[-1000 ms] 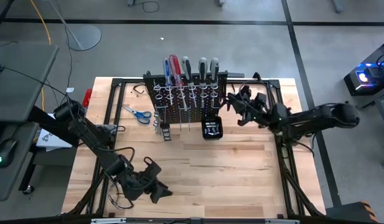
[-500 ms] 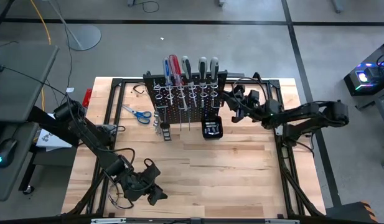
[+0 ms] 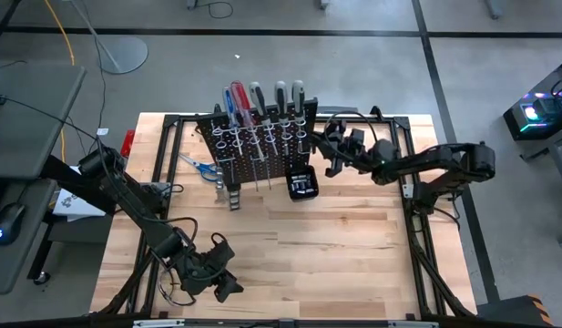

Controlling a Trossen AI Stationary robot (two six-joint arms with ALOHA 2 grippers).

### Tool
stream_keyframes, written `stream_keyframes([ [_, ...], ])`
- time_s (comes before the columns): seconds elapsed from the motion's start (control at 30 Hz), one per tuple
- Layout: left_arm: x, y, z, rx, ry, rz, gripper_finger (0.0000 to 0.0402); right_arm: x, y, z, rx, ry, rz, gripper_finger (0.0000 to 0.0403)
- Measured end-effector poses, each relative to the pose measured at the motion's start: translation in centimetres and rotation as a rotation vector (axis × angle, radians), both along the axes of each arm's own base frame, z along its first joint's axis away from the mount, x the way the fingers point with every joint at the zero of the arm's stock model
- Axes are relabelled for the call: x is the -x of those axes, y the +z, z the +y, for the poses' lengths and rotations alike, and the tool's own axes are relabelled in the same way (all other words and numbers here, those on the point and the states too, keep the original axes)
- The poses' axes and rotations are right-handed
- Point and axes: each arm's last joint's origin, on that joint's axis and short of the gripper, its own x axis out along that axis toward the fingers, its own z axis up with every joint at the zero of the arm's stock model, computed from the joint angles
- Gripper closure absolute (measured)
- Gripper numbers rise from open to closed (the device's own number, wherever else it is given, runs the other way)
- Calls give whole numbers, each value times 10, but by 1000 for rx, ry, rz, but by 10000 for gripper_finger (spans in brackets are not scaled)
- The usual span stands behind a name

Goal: Hang tools onto peg board
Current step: Hang the black pliers on the pegboard

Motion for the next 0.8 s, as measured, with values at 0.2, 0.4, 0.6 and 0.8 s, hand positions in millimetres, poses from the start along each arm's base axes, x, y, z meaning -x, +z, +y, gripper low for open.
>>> stream_keyframes([
  [0.2,0,0,0,-20,-16,-8,186,0,1,2,88,62,11,387],
  [0.4,1,-1,1,-31,-18,4,186,2,1,0,242,171,35,387],
  [0.6,2,-2,2,-45,-17,17,186,3,0,-4,228,211,37,387],
  [0.8,4,-5,4,-75,-16,45,186,4,2,-4,220,220,18,388],
])
